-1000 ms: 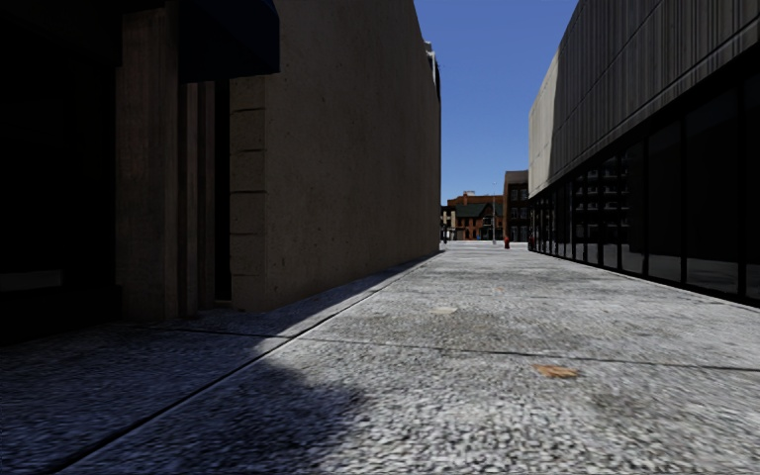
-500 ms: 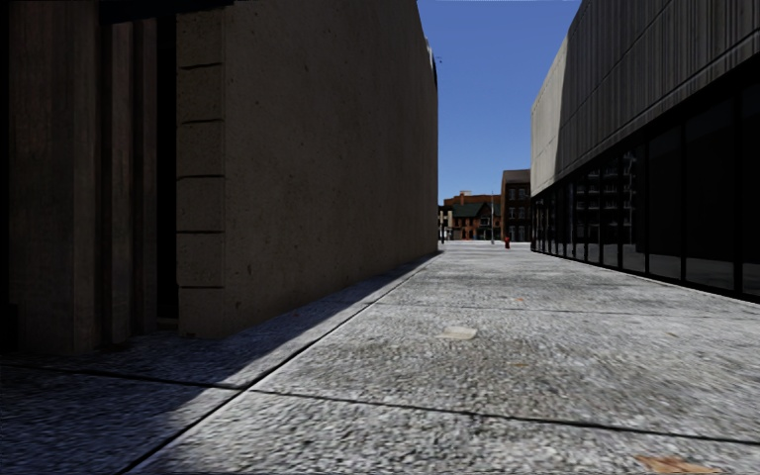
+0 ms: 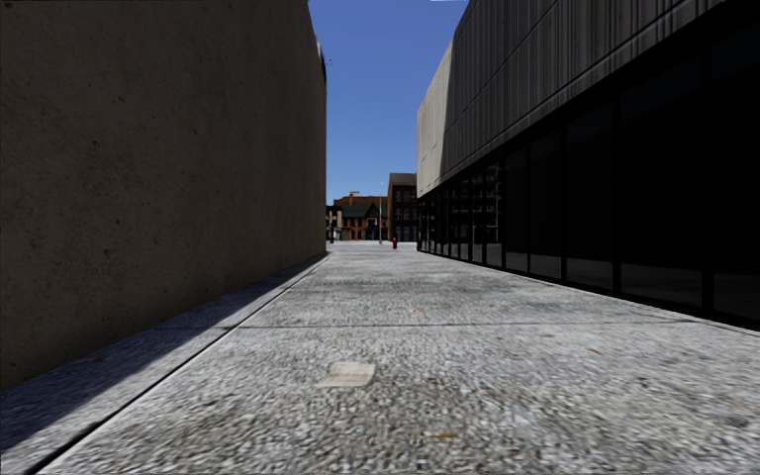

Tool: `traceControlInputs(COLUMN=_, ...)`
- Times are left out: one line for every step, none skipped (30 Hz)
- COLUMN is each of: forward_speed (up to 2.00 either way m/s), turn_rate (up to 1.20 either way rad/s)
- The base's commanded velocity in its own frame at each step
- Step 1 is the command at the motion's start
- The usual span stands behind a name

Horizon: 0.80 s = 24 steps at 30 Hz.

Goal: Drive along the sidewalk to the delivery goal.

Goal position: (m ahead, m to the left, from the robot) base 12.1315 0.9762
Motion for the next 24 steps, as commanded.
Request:
traceControlInputs(forward_speed=2.00, turn_rate=0.00)
traceControlInputs(forward_speed=2.00, turn_rate=0.00)
traceControlInputs(forward_speed=2.00, turn_rate=0.00)
traceControlInputs(forward_speed=2.00, turn_rate=0.00)
traceControlInputs(forward_speed=2.00, turn_rate=0.00)
traceControlInputs(forward_speed=2.00, turn_rate=0.00)
traceControlInputs(forward_speed=2.00, turn_rate=0.00)
traceControlInputs(forward_speed=2.00, turn_rate=0.00)
traceControlInputs(forward_speed=2.00, turn_rate=0.18)
traceControlInputs(forward_speed=2.00, turn_rate=0.63)
traceControlInputs(forward_speed=2.00, turn_rate=0.86)
traceControlInputs(forward_speed=2.00, turn_rate=0.86)
traceControlInputs(forward_speed=2.00, turn_rate=0.97)
traceControlInputs(forward_speed=2.00, turn_rate=0.99)
traceControlInputs(forward_speed=2.00, turn_rate=0.57)
traceControlInputs(forward_speed=2.00, turn_rate=0.11)
traceControlInputs(forward_speed=2.00, turn_rate=0.11)
traceControlInputs(forward_speed=2.00, turn_rate=0.01)
traceControlInputs(forward_speed=2.00, turn_rate=0.00)
traceControlInputs(forward_speed=2.00, turn_rate=0.00)
traceControlInputs(forward_speed=2.00, turn_rate=0.00)
traceControlInputs(forward_speed=2.00, turn_rate=0.00)
traceControlInputs(forward_speed=2.00, turn_rate=0.00)
traceControlInputs(forward_speed=2.00, turn_rate=0.00)
